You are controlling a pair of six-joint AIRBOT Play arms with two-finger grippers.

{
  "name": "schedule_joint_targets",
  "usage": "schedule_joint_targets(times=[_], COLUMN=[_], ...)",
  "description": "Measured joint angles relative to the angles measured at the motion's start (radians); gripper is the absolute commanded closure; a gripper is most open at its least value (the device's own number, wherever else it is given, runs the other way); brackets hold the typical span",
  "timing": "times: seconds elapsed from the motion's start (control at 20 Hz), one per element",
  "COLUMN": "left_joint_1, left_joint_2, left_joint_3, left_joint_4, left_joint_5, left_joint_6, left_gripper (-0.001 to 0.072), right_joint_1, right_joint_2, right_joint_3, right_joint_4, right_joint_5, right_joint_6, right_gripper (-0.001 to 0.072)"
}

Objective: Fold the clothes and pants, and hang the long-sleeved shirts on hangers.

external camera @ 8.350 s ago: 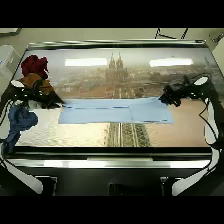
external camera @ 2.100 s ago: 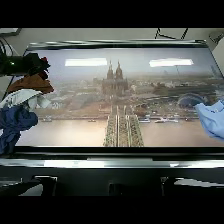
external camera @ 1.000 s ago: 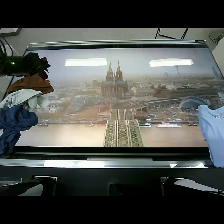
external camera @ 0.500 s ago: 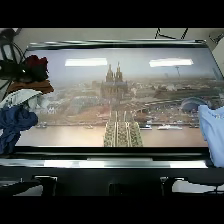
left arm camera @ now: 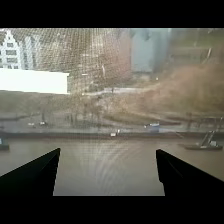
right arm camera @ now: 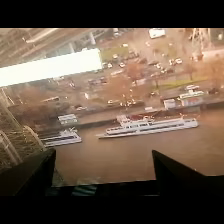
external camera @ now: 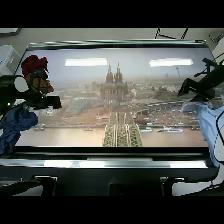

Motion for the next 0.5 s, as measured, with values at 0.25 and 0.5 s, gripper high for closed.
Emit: schedule_joint_targets(times=[0.25,0.5], left_joint_1=[-0.002,-0.002], left_joint_2=[0.002,0.002], left_joint_3=[-0.021,-0.025], left_joint_4=[-0.001,-0.002], left_joint_5=[0.013,0.016], left_joint_6=[0.003,0.003], left_gripper=[-0.0004,-0.0004], right_joint_1=[0.011,0.013], right_joint_2=[-0.003,-0.003], right_joint_3=[-0.006,-0.007], right_joint_4=[-0.007,-0.01], right_joint_5=[0.015,0.022], right_joint_6=[0.003,0.003], right_gripper=[0.0017,0.0017])
